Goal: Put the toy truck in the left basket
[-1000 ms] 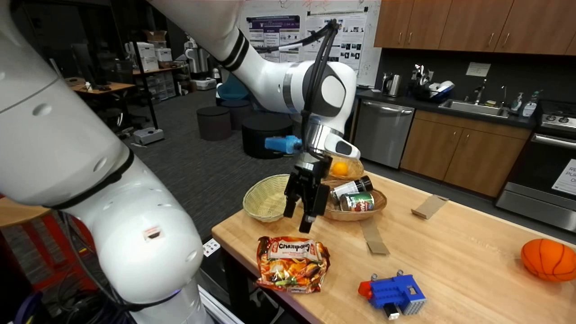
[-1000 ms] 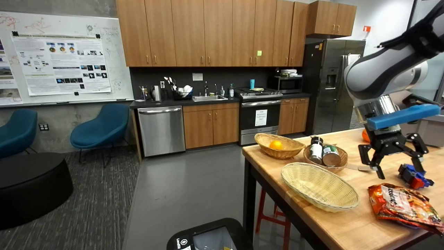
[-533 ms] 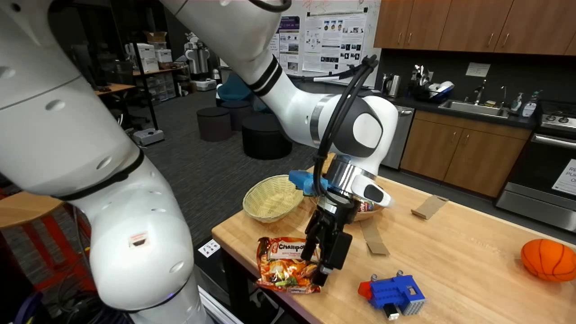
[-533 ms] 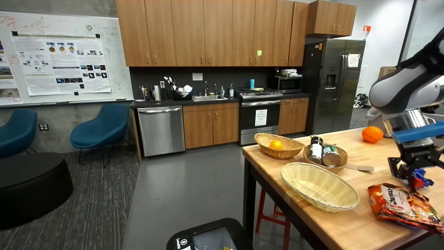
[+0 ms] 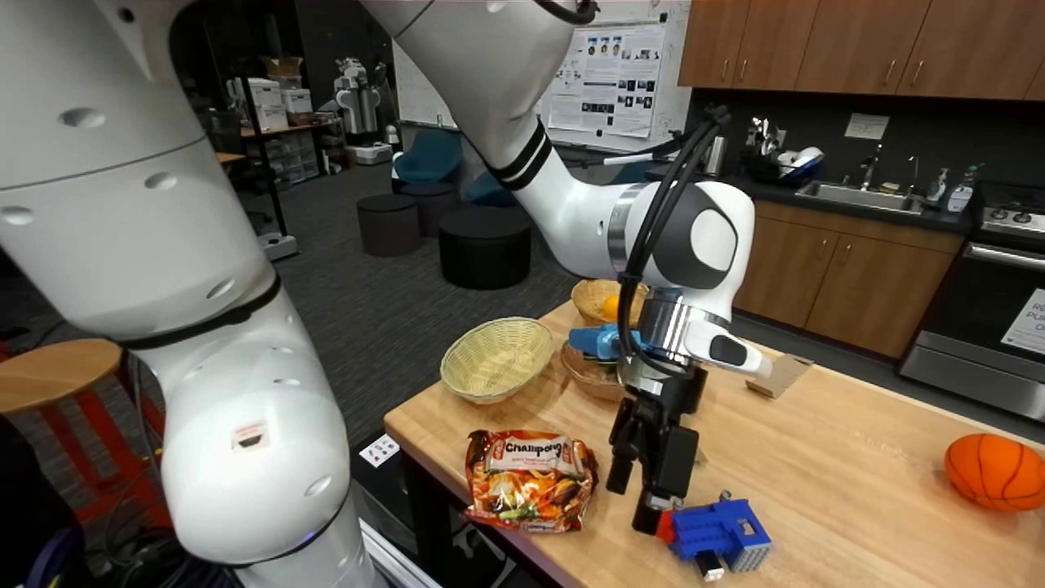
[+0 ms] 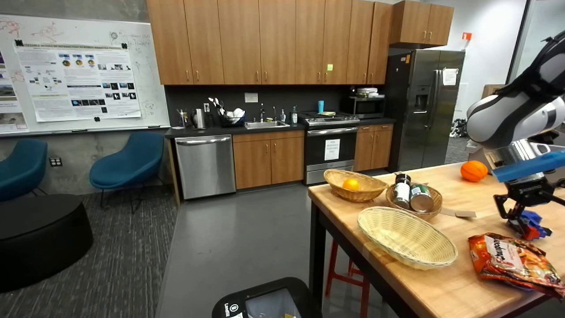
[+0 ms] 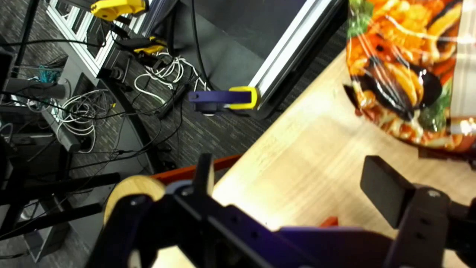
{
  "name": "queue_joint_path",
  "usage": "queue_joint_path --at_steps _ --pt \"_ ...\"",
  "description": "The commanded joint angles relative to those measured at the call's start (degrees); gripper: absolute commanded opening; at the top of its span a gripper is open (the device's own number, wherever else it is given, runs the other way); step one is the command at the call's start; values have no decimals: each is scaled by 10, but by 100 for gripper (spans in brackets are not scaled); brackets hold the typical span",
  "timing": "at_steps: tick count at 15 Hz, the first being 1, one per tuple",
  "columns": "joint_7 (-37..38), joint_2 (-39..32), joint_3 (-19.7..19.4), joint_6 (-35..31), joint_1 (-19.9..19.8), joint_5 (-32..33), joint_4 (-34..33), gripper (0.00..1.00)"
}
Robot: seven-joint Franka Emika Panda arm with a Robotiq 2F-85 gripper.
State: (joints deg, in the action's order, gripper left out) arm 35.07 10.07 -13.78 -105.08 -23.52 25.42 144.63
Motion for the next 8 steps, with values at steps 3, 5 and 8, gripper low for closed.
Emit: queue_joint_path --at_steps 3,5,8 --pt "48 -59 -8 -8 16 32 -77 100" --pt "48 -68 -11 -8 20 28 -87 100" --pt "50 -78 -16 -8 23 18 -85 100"
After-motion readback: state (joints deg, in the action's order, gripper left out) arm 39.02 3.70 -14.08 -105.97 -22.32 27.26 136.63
